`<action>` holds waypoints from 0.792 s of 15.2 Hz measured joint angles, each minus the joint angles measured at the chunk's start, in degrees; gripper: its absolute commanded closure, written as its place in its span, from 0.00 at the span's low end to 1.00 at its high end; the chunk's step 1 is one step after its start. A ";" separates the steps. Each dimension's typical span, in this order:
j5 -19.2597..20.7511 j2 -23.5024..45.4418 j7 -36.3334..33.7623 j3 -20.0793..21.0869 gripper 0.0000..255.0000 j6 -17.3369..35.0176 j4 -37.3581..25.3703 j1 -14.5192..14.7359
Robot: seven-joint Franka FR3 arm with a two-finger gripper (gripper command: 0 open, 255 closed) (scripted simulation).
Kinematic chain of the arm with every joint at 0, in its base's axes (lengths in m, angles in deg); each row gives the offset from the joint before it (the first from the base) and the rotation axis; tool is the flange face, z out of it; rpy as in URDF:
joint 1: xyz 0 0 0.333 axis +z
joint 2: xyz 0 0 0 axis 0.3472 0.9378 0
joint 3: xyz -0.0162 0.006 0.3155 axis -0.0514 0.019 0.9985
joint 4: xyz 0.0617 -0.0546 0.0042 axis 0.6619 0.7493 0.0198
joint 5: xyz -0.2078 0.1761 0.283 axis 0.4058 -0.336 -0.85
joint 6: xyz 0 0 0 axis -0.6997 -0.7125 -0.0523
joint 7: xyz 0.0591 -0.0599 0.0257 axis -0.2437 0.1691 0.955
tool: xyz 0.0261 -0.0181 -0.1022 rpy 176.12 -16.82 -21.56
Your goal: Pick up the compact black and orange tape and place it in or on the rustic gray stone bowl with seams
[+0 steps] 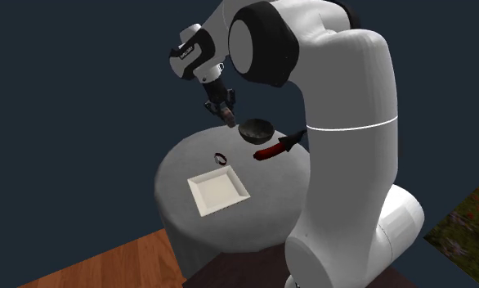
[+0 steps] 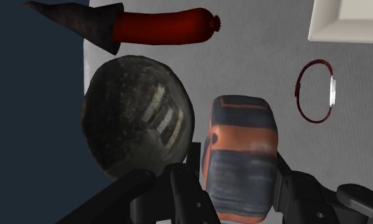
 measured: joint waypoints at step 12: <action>0.21 2.56 11.70 -3.78 1.00 0.92 -5.08 -8.14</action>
